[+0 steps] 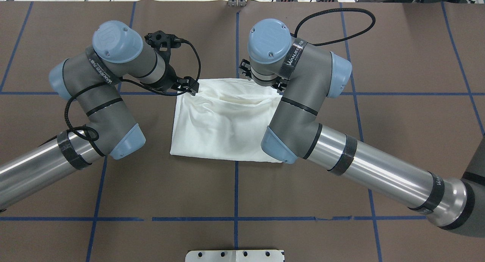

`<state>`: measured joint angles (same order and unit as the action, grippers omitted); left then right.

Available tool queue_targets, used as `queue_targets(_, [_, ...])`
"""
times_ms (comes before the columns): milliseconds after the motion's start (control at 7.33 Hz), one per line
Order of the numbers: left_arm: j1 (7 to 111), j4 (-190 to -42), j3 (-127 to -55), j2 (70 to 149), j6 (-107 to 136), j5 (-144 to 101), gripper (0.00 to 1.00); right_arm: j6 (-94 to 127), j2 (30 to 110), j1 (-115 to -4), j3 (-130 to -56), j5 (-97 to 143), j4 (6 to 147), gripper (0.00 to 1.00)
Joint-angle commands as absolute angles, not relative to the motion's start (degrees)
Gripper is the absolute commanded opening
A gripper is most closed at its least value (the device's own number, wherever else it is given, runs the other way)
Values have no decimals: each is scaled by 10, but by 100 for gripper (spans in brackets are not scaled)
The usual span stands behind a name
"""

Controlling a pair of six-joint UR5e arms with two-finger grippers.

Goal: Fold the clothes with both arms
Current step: 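Carry the near edge with both grippers over the shirt away from the robot, then lay the edge at the far side, open both grippers, raise the left gripper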

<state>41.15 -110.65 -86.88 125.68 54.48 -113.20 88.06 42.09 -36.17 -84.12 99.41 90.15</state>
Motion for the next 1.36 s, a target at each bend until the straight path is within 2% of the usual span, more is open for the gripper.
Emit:
queue_targets(0, [361, -1100, -867, 1258, 533, -1124, 100, 773, 425, -382, -845, 1047, 905, 100])
queue_targets(545, [335, -1100, -826, 1280, 567, -1059, 100, 743, 432, -398, -844, 1073, 903, 100])
queue_targets(818, [369, -1102, -732, 1346, 584, -1028, 100, 744, 432, -398, -844, 1073, 901, 100])
queue_targets(1227, [444, -1109, -632, 1400, 556, -1028, 100, 752, 439, -393, -844, 1071, 901, 100])
